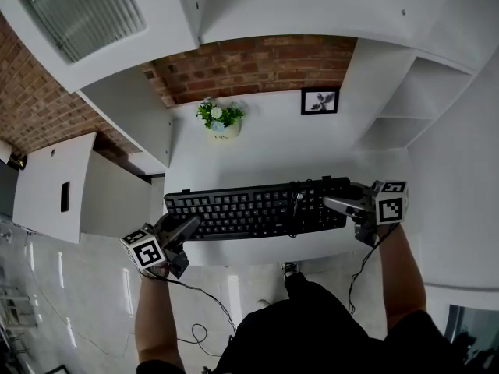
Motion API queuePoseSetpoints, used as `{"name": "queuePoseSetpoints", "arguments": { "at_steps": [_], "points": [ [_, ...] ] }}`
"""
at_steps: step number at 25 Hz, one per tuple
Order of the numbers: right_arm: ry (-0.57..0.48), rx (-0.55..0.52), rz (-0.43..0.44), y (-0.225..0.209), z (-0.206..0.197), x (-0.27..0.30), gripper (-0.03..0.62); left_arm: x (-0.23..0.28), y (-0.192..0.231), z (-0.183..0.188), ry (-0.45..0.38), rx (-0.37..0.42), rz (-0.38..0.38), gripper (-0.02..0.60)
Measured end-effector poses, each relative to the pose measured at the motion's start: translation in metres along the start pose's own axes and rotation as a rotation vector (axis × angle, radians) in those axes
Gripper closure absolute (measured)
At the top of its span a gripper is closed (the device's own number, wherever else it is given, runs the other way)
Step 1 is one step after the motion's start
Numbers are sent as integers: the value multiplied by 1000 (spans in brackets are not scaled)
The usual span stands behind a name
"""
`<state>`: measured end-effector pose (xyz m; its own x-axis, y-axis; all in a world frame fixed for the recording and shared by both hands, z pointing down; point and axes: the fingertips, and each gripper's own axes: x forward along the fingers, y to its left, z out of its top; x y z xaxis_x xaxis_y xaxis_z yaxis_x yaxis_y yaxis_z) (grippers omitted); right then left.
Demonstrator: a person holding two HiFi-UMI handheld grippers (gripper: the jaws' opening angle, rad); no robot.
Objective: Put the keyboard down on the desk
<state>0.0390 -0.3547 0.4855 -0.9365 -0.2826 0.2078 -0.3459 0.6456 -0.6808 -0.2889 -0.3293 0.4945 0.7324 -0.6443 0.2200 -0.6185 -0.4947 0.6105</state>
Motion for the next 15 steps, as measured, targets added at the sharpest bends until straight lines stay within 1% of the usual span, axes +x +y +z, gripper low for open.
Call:
{"name": "queuePoseSetpoints", "arguments": {
  "at_steps": [3,6,8,12,15],
  "points": [
    [24,38,-10,-8,-2,3,413,4,4,-1,23,-18,22,293],
    [51,77,-15,-11,-4,4,411,5,9,-6,36,-43,17,291],
    [71,104,-12,-30,-8,9,410,16,24,-11,56,-50,40,290],
    [108,131,-6,-87,-14,23,410,49,66,-29,86,-80,86,285],
    [125,155,-6,-106,-16,28,410,63,74,-41,105,-131,87,282]
  ]
}}
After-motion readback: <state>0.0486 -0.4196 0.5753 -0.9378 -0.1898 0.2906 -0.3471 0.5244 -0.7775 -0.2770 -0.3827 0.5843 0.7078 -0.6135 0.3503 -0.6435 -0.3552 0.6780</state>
